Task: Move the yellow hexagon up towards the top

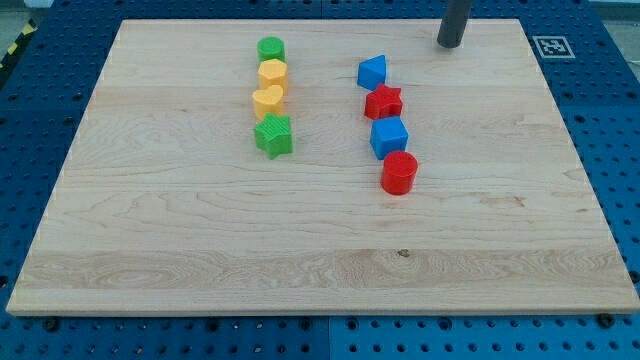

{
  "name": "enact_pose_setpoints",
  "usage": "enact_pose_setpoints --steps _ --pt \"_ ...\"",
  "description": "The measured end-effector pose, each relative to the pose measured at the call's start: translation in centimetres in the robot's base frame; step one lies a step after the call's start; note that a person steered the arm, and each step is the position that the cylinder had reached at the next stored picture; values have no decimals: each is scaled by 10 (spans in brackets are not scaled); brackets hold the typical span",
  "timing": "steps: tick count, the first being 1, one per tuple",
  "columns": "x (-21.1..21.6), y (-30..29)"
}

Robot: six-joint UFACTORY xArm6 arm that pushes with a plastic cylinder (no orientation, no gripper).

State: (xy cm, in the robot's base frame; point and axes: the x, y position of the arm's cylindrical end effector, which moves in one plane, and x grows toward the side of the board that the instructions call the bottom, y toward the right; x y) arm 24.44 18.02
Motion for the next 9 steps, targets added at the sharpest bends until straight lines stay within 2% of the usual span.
enact_pose_setpoints --steps 2,3,5,6,8,9 --pt "5 0" --pt "5 -29" --pt "5 -165" --pt "10 -207" --pt "21 -208" --pt "58 -196"
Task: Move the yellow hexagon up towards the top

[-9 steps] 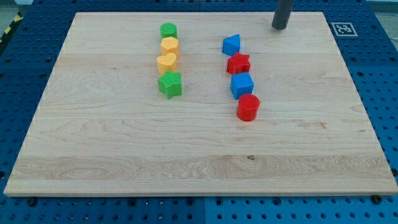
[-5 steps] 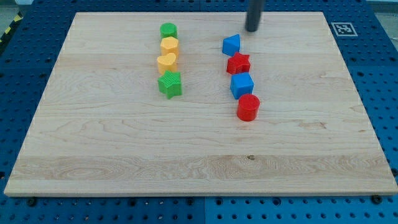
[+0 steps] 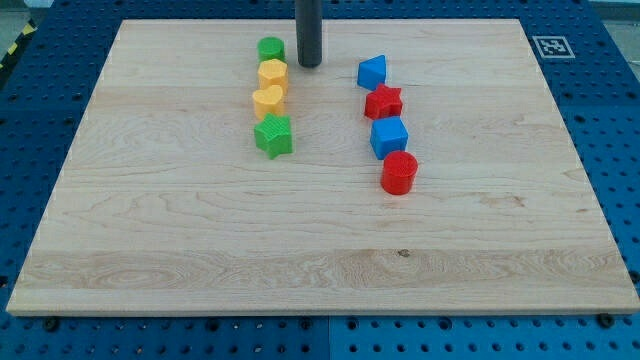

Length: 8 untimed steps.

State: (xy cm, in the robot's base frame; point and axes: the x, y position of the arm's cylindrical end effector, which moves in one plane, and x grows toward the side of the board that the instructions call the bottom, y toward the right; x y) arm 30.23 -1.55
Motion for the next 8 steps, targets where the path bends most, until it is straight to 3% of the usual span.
enact_pose_setpoints --steps 1,6,8 --pt "28 0" --pt "34 -64" --pt "6 -110"
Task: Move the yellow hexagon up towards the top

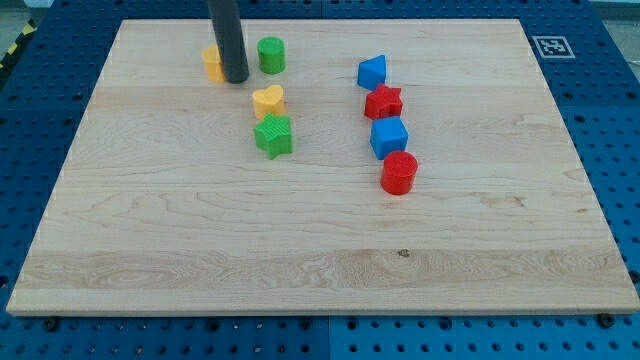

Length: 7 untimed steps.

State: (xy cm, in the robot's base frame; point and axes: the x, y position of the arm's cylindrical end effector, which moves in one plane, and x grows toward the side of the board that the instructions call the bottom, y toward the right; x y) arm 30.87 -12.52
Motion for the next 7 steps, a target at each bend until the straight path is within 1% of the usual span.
enact_pose_setpoints --steps 3,5,7 --pt "-7 -57" --pt "-40 -63" --pt "-43 -64"
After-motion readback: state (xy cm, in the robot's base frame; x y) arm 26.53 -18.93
